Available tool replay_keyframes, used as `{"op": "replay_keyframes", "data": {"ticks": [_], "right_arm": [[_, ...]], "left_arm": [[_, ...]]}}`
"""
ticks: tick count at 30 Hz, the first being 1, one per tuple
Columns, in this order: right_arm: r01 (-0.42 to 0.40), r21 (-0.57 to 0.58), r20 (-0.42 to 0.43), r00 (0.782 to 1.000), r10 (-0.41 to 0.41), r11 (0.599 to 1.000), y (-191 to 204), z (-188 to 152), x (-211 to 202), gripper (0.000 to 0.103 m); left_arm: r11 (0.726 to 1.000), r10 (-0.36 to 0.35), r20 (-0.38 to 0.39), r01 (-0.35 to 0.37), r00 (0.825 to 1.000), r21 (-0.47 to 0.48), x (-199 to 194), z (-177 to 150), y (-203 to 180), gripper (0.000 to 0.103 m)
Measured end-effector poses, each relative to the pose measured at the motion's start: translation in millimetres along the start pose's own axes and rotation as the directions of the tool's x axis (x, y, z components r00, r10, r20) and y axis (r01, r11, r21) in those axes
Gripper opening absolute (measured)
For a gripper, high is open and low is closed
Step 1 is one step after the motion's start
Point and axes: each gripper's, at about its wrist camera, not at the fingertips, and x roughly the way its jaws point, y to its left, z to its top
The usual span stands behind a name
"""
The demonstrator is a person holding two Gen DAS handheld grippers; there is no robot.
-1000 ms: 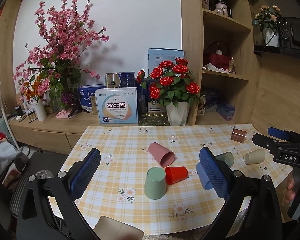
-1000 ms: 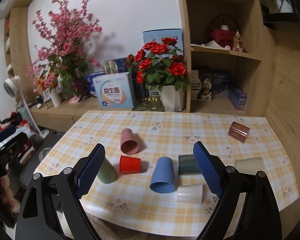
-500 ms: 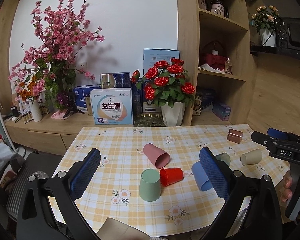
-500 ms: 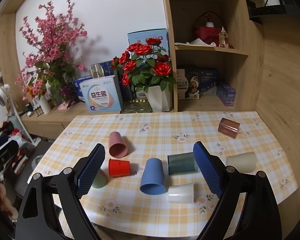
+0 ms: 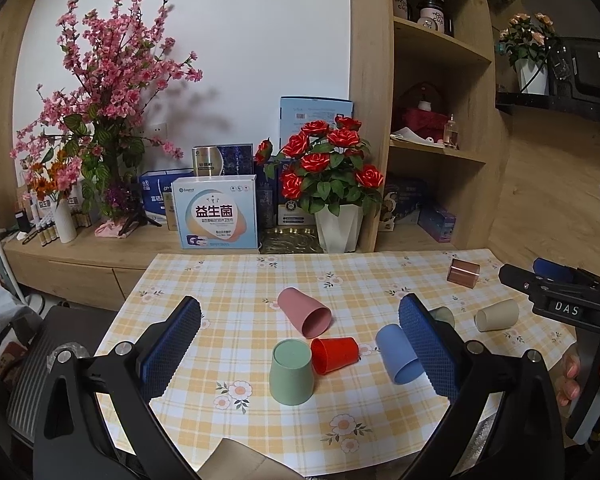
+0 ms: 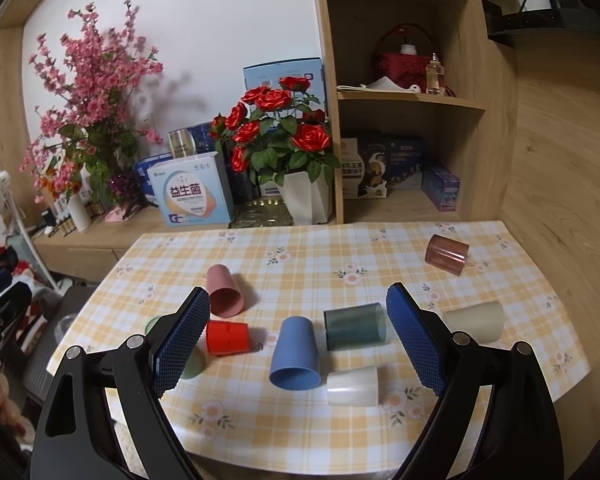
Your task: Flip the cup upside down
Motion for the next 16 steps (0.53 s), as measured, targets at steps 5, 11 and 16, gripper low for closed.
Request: {"op": "replay_keyframes", "data": {"ticks": [5,11,16], "right_arm": [[0.010,0.010,-0.009,1.000,-0.009,1.000,-2.8,-1.0,2.2,0.087],[0.015,0.020,-0.018,1.000,-0.014,1.000,-4.6,-1.5,5.0,0.087],[-0.013,0.055,0.005,1.000,0.013,0.998,-14.5,-4.2,8.1,0.087]], "left_arm": [[1.000,-0.016,0.007,0.016,1.000,-0.008,0.7,-0.6,-0.9,0.097],[1.000,-0.007,0.007,0.008,1.000,-0.008,3.5,-1.0,-1.8,0.097],[1.000,0.005,0.021,-0.005,1.000,0.009,10.5,-6.8,1.0,0.097]]}}
